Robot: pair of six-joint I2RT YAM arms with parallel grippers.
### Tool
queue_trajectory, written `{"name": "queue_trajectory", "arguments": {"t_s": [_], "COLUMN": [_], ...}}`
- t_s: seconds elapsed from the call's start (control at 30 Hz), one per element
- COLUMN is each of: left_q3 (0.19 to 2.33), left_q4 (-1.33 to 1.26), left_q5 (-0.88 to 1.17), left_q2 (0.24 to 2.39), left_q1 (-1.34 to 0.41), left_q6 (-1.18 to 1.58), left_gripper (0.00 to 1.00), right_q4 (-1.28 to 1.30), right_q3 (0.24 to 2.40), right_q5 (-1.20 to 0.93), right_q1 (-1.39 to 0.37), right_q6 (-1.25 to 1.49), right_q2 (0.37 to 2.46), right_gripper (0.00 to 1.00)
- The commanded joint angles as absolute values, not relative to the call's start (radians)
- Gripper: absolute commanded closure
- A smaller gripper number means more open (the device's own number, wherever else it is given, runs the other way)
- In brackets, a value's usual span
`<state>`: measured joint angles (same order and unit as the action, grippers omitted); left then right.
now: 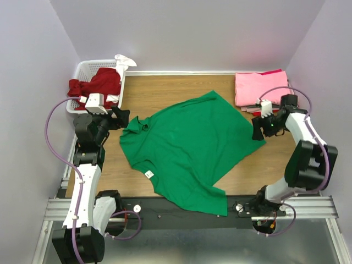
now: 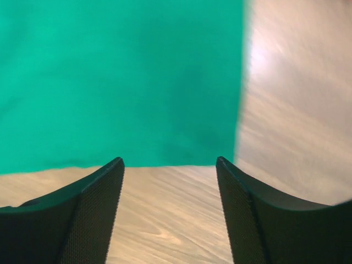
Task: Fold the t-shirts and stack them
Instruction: Flatten the tshirt out
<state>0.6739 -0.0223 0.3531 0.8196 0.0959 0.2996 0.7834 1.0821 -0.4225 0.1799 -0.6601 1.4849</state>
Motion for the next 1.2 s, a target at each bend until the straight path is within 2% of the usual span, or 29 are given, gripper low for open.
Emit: {"name": "queue_trajectory", "arguments": {"t_s": [0.0,0.23,0.4,0.63,0.73,0.8,0.97,1.17], "left_q3": [0.672,0.669,0.669,0.667,0.667,0.666,0.661,0.663], "left_q4": [-0.052,-0.064,-0.066,-0.074,-0.075,-0.08,-0.1,-0.104], "left_q5": [0.388,0.408,0.411,0.428,0.437,0.443,0.492,0.517], "left_q2": [0.802,0.796,0.798,0.801,0.805,0.805,0.813,0.813], "left_q1": [0.094,0.08,0.068,0.055,0.054,0.049,0.025,-0.063], "left_q6": [0.299,0.304,0.302,0.305,0.305,0.308,0.311,0.311], "left_gripper": [0.14,0.14,0.14,0.14,0.14,0.14,0.14,0.14], "right_q4": [0.742,0.683,0.68,0.686,0.718,0.729,0.768,0.788], "right_q3": [1.146,1.195,1.192,1.128,1.105,1.083,1.02,0.918], "right_q5": [-0.44,-0.385,-0.417,-0.437,-0.393,-0.353,-0.215,-0.118], "right_q1": [0.326,0.348,0.348,0.348,0.348,0.348,0.348,0.357], "right_q6": [-0.614,-0.558,-0.528,-0.555,-0.593,-0.613,-0.706,-0.778], "right_q2": [1.641,1.784,1.832,1.856,1.845,1.815,1.72,1.602], "right_gripper": [0.27,0.3,0.39,0.69,0.86,0.93,0.98,0.99]}}
